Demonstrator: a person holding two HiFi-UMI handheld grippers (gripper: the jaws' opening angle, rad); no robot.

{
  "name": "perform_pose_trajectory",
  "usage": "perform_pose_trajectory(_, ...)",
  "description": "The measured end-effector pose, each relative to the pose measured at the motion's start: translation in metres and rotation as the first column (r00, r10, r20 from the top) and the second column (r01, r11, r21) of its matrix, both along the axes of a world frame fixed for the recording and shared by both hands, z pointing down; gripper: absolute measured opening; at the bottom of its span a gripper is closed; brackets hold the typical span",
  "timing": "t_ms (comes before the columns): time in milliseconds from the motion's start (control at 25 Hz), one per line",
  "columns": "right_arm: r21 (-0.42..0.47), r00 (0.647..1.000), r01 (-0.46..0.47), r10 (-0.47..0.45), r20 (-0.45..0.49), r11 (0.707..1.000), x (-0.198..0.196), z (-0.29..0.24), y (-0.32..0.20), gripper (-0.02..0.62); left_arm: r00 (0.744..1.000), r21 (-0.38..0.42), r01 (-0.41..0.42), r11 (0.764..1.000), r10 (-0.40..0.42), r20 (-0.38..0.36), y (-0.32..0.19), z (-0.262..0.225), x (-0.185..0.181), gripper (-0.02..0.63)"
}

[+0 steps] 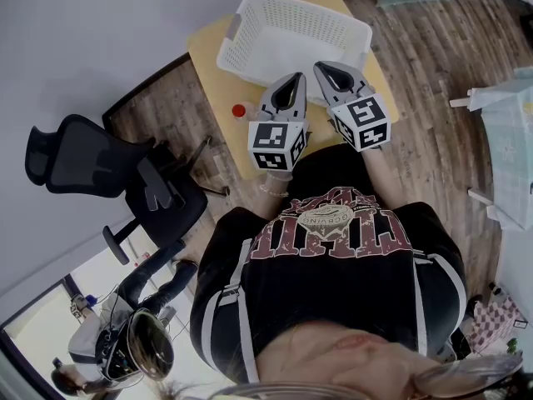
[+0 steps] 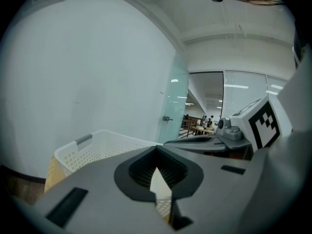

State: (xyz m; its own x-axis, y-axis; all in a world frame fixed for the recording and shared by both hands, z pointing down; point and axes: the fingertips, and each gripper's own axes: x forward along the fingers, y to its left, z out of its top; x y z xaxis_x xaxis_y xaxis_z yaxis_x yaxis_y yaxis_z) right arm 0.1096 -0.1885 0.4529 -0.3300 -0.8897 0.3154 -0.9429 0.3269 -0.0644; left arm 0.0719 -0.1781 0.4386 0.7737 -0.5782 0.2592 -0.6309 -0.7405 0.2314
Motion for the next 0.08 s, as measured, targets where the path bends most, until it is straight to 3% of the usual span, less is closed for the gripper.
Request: perform_pose_trajectory(80, 0.001, 1.000, 0.002, -0.002, -0.001, 1.000, -0.0011, 0.0000, -0.0009, 0.017, 1.000, 0.001, -0.001, 1.000, 0.001, 0.001, -0.0008, 0.0002, -0.0004, 0.046)
